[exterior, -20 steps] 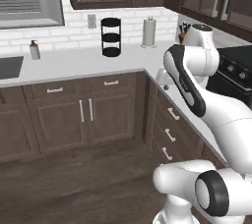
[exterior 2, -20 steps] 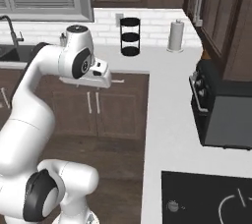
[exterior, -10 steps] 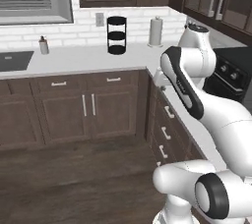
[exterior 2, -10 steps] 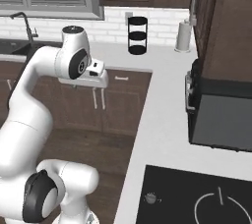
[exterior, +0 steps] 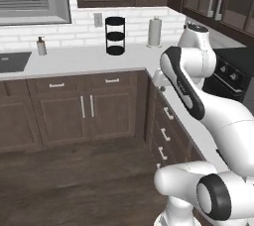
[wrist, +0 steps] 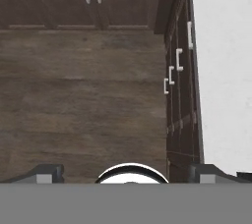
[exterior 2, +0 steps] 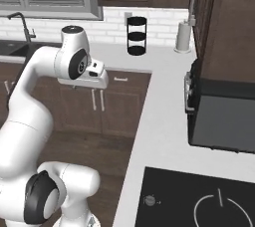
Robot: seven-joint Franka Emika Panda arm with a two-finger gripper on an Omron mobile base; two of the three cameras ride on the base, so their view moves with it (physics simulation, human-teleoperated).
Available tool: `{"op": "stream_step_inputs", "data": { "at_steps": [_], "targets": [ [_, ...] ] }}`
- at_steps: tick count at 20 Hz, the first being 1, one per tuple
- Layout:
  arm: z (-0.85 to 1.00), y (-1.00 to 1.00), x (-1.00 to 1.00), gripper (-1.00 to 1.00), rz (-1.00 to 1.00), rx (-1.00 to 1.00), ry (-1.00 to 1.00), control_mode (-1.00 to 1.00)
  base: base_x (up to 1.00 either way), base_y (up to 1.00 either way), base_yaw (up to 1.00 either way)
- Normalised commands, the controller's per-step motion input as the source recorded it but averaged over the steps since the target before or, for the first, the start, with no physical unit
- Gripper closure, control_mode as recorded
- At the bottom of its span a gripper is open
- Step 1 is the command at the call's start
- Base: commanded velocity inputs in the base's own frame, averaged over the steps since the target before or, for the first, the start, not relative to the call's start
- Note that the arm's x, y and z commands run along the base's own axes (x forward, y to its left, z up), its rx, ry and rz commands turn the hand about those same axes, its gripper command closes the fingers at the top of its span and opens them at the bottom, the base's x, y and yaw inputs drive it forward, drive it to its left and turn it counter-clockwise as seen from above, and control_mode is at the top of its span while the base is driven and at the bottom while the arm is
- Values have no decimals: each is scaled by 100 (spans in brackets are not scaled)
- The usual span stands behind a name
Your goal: Take a straw from the drawer in front and place it inside the glass cup on the dining counter.
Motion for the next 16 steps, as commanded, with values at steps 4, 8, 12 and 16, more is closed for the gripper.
{"op": "stream_step_inputs", "data": {
  "at_steps": [4, 8, 12, 16],
  "targets": [
    [0, 0, 0, -100, 0, 0, 0, 100, 20, 0, -12],
    [0, 0, 0, -100, 0, 0, 0, 100, 30, 2, -13],
    [0, 0, 0, -100, 0, 0, 0, 100, 36, 10, -14],
    [0, 0, 0, -100, 0, 0, 0, 100, 26, 19, -13]
  ]
}}
